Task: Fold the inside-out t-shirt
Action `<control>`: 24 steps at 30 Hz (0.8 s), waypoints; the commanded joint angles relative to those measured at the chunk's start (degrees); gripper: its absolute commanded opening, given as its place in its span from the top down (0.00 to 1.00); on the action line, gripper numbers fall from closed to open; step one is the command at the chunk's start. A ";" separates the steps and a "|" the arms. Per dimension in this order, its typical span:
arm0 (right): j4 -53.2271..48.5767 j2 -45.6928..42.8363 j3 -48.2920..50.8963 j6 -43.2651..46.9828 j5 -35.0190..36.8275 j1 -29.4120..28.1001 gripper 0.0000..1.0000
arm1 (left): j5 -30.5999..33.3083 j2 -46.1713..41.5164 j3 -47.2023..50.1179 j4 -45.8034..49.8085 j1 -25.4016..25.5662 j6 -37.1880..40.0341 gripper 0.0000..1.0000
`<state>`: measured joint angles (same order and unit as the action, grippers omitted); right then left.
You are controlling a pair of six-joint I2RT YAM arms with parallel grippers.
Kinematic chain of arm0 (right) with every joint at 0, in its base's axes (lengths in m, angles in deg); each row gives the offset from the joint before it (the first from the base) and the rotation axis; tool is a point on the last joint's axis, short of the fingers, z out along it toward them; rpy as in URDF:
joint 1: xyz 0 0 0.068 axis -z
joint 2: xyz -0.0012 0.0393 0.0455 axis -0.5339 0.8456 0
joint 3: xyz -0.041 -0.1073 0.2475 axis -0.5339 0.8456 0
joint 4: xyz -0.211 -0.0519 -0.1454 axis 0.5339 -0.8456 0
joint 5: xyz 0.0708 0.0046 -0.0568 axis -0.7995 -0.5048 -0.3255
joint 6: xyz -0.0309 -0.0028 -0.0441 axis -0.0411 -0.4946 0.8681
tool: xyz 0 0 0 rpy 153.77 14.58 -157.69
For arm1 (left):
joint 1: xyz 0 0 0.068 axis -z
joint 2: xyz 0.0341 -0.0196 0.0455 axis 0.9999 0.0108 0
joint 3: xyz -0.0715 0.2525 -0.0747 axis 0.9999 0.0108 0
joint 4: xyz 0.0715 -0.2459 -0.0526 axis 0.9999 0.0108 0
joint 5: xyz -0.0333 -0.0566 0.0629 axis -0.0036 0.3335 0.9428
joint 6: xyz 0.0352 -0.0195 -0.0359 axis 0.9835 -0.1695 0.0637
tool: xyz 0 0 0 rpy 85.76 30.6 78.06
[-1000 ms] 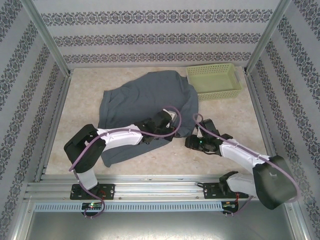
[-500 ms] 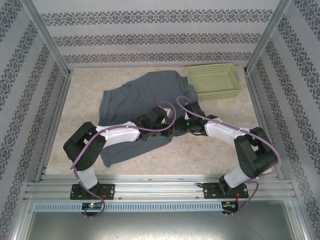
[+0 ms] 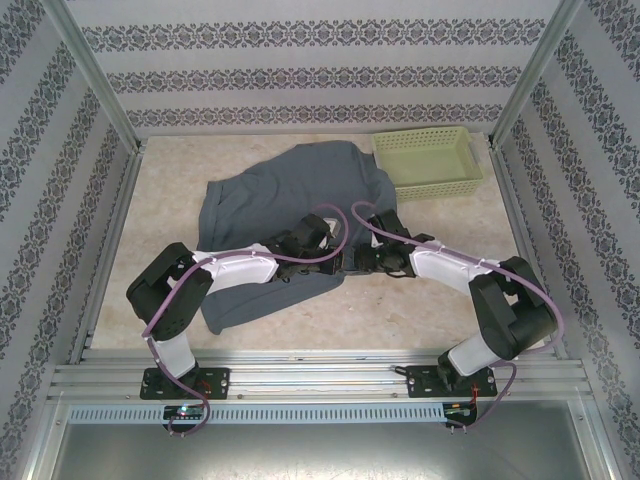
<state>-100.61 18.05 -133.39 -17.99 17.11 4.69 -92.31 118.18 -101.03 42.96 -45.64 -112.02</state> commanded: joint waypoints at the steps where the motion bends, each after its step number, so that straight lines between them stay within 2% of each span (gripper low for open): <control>1: -0.35 -1.11 2.07 0.27 1.19 -0.81 0.64 | -0.39 1.16 0.70 -2.53 -0.68 -1.09 0.98; 12: -1.46 1.89 -0.14 -0.41 3.30 -1.62 0.67 | -0.47 0.77 1.06 -2.53 -0.68 -1.09 0.99; 20: -3.43 -6.84 3.65 -4.97 5.69 -4.15 0.68 | -0.28 0.68 1.46 -2.44 -0.68 -1.05 1.00; 24: -1.06 -7.06 5.40 -9.83 4.28 -3.94 0.72 | -0.23 0.64 1.55 -2.73 -0.71 -1.09 1.00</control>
<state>-102.23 10.86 -129.59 -22.86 20.98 0.96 -92.31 118.38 -100.44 42.35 -45.64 -112.04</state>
